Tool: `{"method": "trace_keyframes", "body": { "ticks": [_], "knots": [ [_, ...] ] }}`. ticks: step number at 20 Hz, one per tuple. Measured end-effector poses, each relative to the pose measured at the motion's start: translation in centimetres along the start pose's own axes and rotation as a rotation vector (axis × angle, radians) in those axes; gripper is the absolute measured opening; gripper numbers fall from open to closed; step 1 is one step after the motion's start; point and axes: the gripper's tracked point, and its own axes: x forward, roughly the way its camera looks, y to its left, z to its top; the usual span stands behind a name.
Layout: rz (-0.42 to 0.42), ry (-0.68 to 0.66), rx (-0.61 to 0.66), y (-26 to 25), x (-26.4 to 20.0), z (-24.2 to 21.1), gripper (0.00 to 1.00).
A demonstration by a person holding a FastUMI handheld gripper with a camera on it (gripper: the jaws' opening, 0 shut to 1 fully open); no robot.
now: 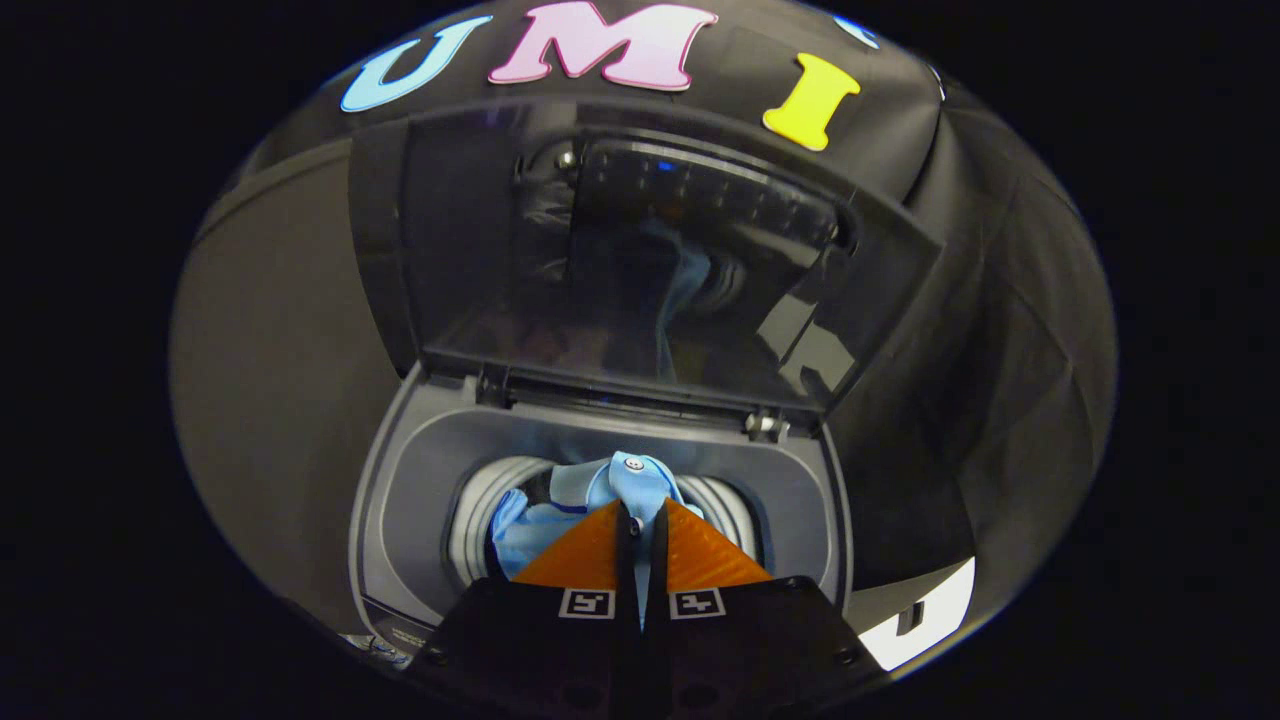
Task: Put the clothes into the washing machine and then close the washing machine lid.
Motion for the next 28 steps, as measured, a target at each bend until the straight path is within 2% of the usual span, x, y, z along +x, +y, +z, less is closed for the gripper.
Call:
{"method": "trace_keyframes", "body": {
  "ticks": [7,17,19,22,25,28],
  "knots": [
    [0.054,0.163,0.03,1.5,5.0,-5.4,0.05],
    [0.068,0.371,0.046,1.3,8.1,-11.1,0.07],
    [0.094,0.448,0.032,2.0,7.9,-12.8,0.43],
    [0.092,0.494,0.045,1.9,7.9,-14.4,0.99],
    [0.122,0.476,0.093,2.7,7.5,-14.0,0.99],
    [0.104,0.461,0.097,2.3,7.4,-13.7,0.99]
  ]
}}
